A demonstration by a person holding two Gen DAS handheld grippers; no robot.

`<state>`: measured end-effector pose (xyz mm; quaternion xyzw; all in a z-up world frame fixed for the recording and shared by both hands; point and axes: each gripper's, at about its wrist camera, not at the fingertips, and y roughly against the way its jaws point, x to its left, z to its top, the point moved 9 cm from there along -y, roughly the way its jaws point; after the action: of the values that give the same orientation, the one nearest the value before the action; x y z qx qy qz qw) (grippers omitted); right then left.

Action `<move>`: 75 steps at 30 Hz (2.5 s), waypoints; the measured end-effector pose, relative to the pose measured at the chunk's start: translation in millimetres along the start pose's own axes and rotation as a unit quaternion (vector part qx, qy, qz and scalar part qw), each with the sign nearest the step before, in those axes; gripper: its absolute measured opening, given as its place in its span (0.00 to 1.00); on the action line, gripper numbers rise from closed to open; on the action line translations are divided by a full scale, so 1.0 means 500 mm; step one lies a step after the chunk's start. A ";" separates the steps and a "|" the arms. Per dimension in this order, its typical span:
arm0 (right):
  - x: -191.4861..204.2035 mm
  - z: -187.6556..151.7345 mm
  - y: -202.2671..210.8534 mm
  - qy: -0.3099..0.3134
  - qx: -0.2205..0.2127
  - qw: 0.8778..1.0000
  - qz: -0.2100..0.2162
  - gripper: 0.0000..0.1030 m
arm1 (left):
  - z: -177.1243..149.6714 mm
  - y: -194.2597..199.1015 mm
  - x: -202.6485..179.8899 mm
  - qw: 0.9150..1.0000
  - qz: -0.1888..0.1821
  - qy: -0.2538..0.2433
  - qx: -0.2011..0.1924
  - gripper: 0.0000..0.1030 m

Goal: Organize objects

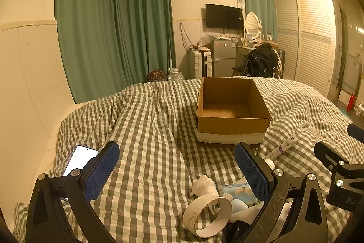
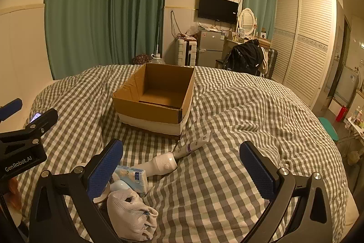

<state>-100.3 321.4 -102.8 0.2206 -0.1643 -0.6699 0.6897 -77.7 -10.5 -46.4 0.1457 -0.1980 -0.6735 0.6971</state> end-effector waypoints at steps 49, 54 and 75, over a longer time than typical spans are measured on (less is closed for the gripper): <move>0.057 0.014 0.076 0.038 0.014 0.999 0.033 1.00 | -0.050 0.028 0.015 0.998 -0.032 -0.022 0.055 1.00; 0.070 -0.065 0.013 0.041 0.082 0.994 0.058 1.00 | -0.130 -0.027 -0.005 0.992 -0.040 -0.052 0.110 1.00; 0.132 -0.224 -0.107 0.047 0.196 0.969 0.144 0.55 | -0.296 -0.169 -0.071 0.965 -0.067 -0.098 0.232 0.28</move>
<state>-84.2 264.8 -230.5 0.3565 -0.2903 -0.5069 0.7291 -82.6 11.2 -219.0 0.2496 -0.4061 -0.6653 0.5746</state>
